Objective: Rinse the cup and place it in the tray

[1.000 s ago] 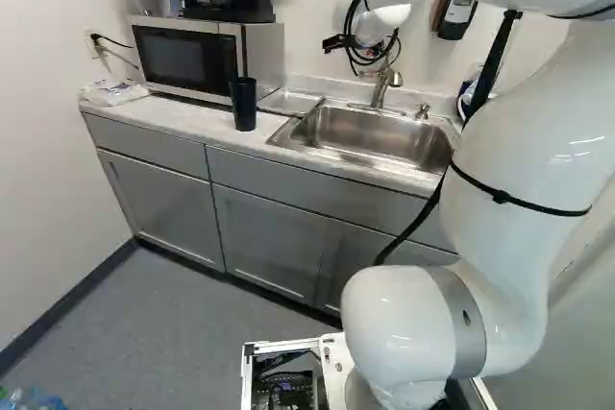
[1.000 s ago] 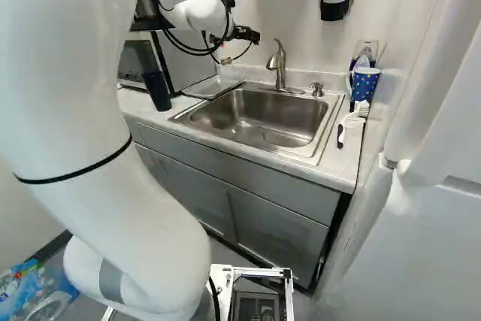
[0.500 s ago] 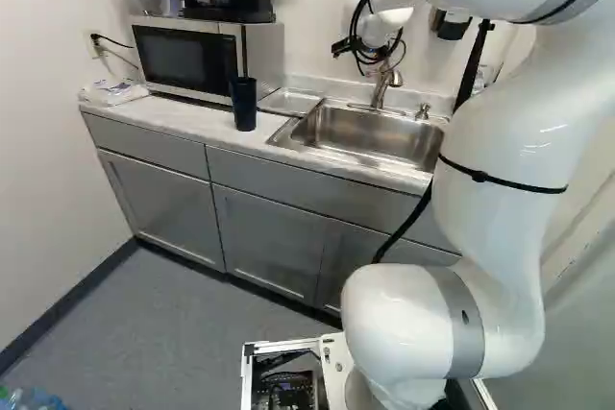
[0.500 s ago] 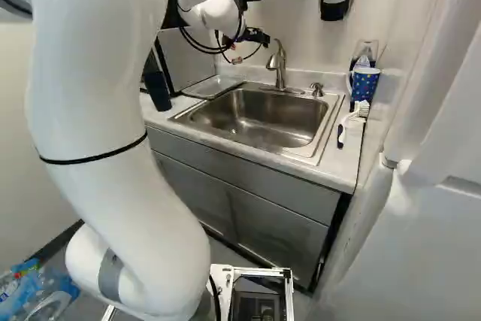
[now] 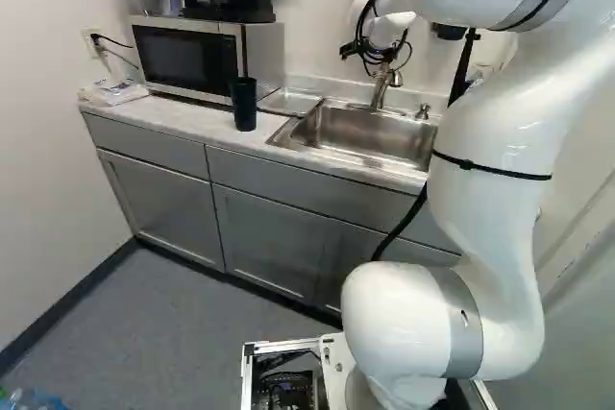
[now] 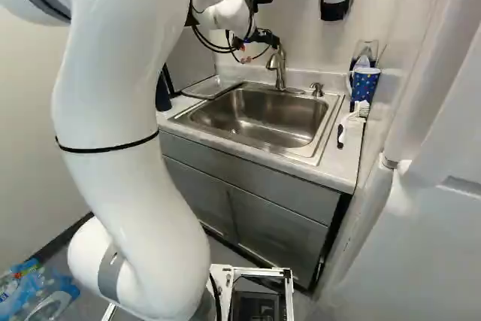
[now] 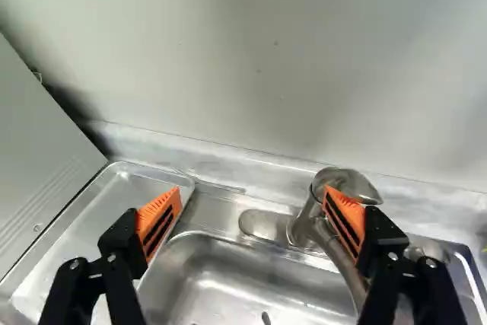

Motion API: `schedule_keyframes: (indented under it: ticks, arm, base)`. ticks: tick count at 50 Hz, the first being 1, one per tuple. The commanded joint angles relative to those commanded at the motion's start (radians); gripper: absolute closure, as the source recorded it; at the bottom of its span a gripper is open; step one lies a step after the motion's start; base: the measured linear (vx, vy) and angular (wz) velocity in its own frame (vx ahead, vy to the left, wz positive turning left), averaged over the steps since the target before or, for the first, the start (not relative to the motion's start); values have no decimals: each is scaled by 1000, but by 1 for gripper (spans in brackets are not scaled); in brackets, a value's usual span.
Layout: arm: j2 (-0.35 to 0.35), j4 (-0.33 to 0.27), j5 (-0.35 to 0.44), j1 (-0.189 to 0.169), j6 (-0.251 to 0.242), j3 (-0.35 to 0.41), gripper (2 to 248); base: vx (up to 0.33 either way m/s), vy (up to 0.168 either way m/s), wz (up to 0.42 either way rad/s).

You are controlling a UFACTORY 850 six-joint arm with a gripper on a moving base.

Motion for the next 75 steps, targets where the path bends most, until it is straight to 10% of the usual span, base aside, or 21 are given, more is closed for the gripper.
schedule_keyframes:
  ticks: [75]
  arm:
    - [-2, 0, 167, -3, 0, -2, 3]
  base:
    - [0, 0, 0]
